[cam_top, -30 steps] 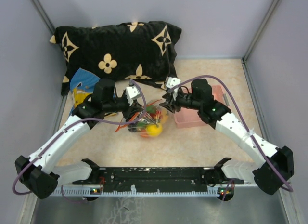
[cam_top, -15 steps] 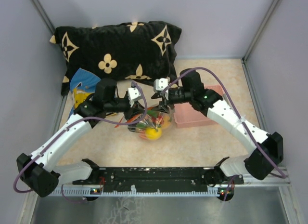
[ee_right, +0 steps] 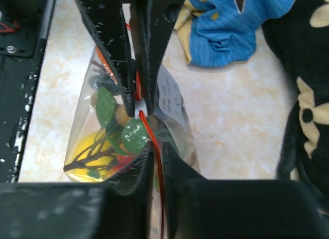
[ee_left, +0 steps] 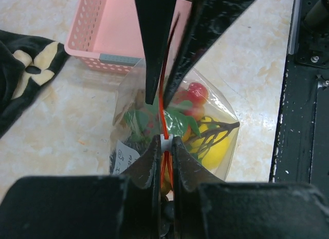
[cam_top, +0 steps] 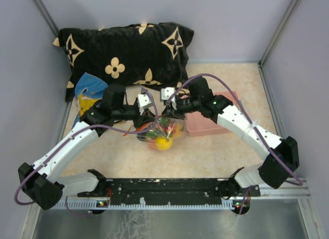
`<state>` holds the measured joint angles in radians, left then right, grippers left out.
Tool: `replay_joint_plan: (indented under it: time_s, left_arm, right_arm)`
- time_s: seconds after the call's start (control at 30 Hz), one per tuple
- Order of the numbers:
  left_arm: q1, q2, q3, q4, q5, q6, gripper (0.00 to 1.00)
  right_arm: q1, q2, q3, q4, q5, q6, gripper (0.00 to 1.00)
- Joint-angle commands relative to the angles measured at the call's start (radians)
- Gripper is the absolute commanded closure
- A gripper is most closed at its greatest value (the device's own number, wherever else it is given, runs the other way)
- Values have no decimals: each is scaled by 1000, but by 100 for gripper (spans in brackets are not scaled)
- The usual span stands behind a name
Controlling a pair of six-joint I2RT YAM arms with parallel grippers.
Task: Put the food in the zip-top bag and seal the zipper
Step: Zip the zipper food storage bag at the center of the board.
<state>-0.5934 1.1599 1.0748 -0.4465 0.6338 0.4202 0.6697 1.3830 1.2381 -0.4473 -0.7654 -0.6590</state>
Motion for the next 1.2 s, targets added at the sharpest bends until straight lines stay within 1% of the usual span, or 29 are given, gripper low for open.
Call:
replay_joint_plan:
  time_s: [0.0,0.03,0.2,0.43,0.83,0.97,1.17]
  left_arm:
    - [-6,-17,27,17,23,5,99]
    - [-5,-25,24,13,13,5,99]
    - [-6,-72,-7,-8,-42,2,99]
    - [-5,-109,-39,-62,-99,-8,98]
    - [-5,-153,-56,-123,-157,-9,99]
    - [-5,-169,-57,-143,-183,-14,99]
    - [-5,-205,-47,-218,-257,-22,99]
  right_arm:
    - [11,-18,2,98,125,38,95]
    - [10,-27,-5,123,165,63,100]
    - [3,-95,-53,185,360,122,100]
    - [-9,-169,-104,201,492,180,100]
    - [-82,-268,-192,230,570,257,100]
    - [-102,-282,-205,241,595,276,100]
    - [-108,-281,-223,277,617,305,100]
